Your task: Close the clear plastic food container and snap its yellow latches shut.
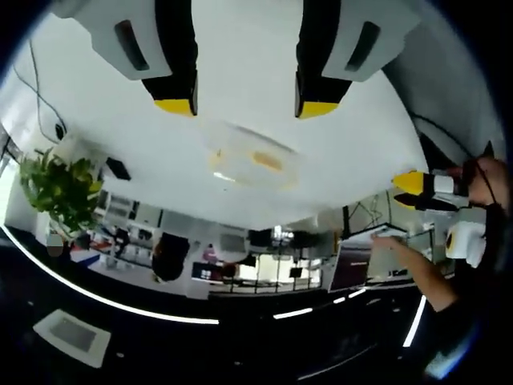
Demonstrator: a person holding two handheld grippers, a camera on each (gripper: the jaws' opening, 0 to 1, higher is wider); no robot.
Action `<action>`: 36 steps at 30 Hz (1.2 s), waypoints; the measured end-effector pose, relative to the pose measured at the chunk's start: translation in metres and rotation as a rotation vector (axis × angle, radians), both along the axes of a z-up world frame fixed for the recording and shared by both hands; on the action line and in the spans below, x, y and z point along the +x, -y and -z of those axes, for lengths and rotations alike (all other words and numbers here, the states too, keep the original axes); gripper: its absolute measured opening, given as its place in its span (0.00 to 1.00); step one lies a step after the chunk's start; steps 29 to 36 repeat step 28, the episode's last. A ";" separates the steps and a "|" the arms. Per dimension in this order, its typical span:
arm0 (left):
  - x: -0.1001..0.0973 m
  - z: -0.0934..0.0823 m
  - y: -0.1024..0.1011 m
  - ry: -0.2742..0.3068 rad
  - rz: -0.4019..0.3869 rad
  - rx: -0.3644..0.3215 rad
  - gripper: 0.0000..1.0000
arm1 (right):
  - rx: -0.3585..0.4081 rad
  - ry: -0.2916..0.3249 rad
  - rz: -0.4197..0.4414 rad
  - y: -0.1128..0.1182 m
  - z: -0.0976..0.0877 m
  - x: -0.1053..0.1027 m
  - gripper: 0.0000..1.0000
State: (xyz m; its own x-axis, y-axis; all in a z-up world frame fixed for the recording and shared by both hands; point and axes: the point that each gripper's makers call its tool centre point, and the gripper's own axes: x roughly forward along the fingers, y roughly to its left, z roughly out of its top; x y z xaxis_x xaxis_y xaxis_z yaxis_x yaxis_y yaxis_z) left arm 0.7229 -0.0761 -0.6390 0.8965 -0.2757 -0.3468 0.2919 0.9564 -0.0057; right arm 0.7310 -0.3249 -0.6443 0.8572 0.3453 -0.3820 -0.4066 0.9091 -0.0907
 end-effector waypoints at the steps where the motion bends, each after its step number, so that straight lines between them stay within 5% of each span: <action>1: 0.000 0.000 0.000 0.001 0.001 0.004 0.43 | 0.010 -0.005 0.002 0.001 0.001 0.000 0.46; 11: -0.003 0.005 0.002 -0.002 0.019 0.044 0.44 | 0.063 -0.047 0.005 0.000 0.007 -0.003 0.50; 36: -0.004 0.005 0.003 0.007 0.017 0.068 0.43 | 0.098 -0.036 -0.021 -0.003 0.002 -0.006 0.50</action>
